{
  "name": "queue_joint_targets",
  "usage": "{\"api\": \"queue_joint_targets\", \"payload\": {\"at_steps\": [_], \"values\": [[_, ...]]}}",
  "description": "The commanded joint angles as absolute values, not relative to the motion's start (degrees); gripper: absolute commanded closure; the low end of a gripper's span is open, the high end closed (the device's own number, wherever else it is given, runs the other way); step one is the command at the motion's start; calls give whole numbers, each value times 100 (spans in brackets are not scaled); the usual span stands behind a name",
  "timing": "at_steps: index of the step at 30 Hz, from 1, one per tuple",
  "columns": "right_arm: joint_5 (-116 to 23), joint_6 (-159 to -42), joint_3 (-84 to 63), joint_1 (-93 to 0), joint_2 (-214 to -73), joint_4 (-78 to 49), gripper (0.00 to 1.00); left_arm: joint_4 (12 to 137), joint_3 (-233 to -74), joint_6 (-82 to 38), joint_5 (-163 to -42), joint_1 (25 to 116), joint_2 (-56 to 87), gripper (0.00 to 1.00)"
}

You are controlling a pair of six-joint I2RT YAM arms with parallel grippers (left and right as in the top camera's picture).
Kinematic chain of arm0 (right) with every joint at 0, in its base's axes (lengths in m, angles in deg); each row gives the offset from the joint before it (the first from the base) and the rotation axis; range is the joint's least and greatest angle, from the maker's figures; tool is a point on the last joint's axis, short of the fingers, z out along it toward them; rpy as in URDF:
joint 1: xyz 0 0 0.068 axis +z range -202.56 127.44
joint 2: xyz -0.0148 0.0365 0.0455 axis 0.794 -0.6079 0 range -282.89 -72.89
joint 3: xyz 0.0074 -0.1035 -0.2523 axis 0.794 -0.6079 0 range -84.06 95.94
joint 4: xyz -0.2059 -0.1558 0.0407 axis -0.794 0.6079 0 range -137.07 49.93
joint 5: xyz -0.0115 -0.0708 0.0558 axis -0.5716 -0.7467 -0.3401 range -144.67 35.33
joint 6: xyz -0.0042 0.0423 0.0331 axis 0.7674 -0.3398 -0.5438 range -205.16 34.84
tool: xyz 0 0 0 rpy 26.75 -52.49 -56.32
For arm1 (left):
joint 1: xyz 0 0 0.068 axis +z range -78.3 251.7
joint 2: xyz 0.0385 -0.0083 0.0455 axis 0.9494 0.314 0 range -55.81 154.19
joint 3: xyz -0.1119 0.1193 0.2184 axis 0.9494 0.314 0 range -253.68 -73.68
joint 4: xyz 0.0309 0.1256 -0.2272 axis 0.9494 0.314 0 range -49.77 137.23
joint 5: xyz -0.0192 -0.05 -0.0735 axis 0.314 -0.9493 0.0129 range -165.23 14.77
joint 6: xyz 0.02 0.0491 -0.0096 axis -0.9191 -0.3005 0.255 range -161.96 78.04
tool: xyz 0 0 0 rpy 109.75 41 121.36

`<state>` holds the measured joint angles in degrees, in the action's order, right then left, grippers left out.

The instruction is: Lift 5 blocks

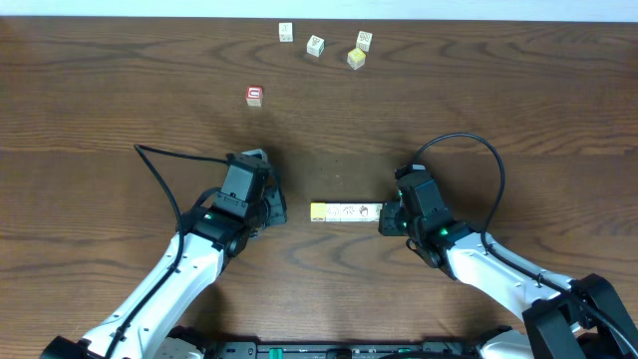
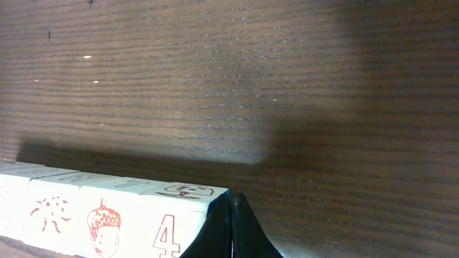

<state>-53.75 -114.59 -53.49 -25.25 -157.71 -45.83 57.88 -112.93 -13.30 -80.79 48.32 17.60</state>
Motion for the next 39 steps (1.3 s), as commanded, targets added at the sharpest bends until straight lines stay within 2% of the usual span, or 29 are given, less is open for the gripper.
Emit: {"api": "queue_joint_targets", "payload": {"at_steps": [1,10,14,15,16,31,39], "values": [[-5353,-11373,-5336,-2477,-15803,-4574,99,5626,-11197,-1487,-7941,4819,1830,93],[-5353,-11371,-5334,-2477,-15803,-4380,99,5143,-11127,-2012,-7950,4819,2221,93],[-5353,-11328,-5336,-2477,-15803,-4360,99,5130,-11127,-2014,-8341,4819,2293,75],[-5353,-11295,-5336,-2477,-15803,-4362,99,5130,-11127,-2044,-8479,4819,2293,78],[-5357,-11268,-5336,-2477,-15803,-4362,99,5119,-11127,-2077,-8540,4819,2293,93],[-5357,-11271,-5336,-2477,-15803,-4367,99,4879,-11127,-1922,-8466,4819,2932,93],[-5353,-11273,-5336,-2477,-15803,-4369,99,4586,-11127,-1789,-9069,4797,3251,93]]}}
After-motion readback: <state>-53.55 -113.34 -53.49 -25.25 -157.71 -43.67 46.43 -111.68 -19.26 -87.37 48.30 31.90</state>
